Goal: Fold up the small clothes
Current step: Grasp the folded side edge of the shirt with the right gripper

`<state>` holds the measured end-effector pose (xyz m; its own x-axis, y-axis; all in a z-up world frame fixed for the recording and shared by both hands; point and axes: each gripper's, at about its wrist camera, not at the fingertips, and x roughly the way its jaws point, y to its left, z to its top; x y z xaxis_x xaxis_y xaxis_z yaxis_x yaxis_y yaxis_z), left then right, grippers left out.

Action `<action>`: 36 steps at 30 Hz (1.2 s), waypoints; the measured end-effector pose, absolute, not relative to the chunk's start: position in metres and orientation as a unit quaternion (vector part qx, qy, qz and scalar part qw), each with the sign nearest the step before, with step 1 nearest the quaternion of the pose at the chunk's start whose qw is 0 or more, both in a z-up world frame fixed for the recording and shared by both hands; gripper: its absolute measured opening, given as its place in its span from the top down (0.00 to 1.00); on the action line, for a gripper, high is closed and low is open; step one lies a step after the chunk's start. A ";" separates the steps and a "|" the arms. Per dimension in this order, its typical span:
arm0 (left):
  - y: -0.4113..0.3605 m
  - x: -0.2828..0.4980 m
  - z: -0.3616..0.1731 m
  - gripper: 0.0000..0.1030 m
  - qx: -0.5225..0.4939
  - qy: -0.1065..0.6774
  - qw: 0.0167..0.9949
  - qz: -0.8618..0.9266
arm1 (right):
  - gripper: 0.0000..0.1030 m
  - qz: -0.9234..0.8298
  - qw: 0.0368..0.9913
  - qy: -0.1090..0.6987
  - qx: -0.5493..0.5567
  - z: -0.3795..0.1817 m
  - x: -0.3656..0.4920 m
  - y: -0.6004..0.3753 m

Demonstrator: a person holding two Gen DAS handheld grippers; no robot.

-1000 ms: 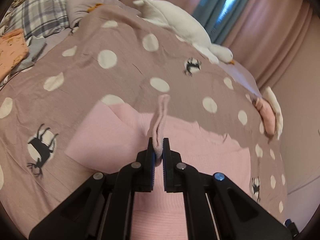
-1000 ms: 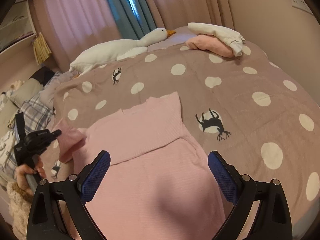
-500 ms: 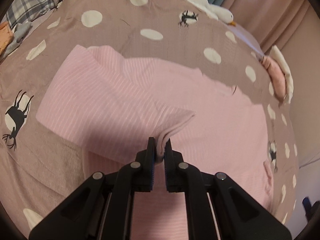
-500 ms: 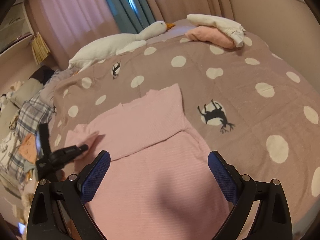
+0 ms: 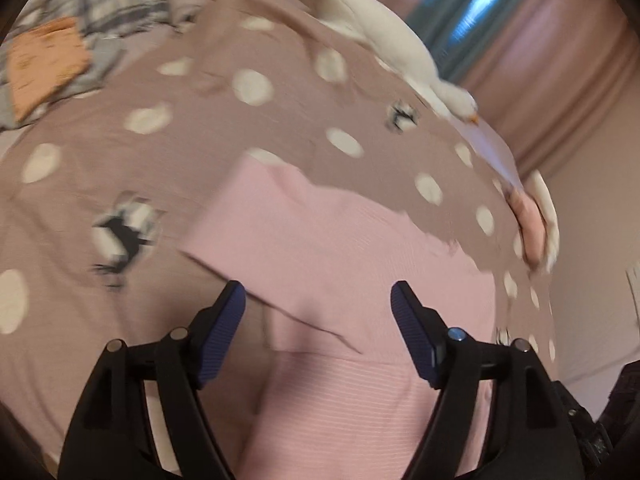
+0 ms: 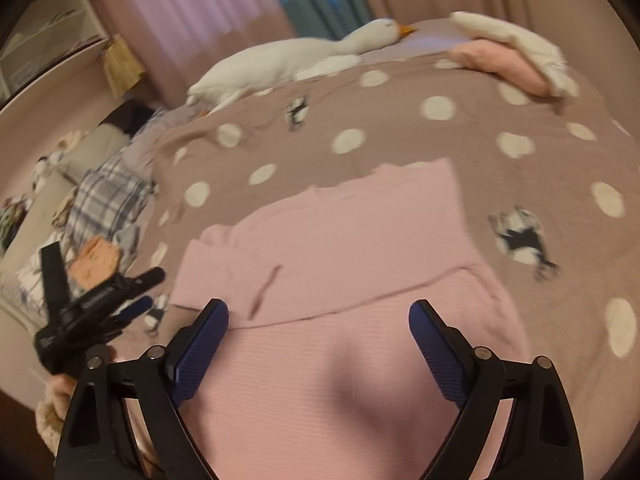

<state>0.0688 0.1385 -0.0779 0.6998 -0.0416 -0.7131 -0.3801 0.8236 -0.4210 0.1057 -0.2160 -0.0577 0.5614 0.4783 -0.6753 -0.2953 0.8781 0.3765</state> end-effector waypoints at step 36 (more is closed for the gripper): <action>0.222 -0.037 -0.130 0.25 -0.344 0.387 0.825 0.225 | 0.85 0.269 0.773 0.570 0.073 -0.159 0.191 -0.067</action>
<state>-0.0372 0.2222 -0.1300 0.5996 0.1054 -0.7933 -0.6376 0.6620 -0.3940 0.1909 -0.0673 -0.1593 0.2050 0.4994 -0.8418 -0.3319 0.8445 0.4202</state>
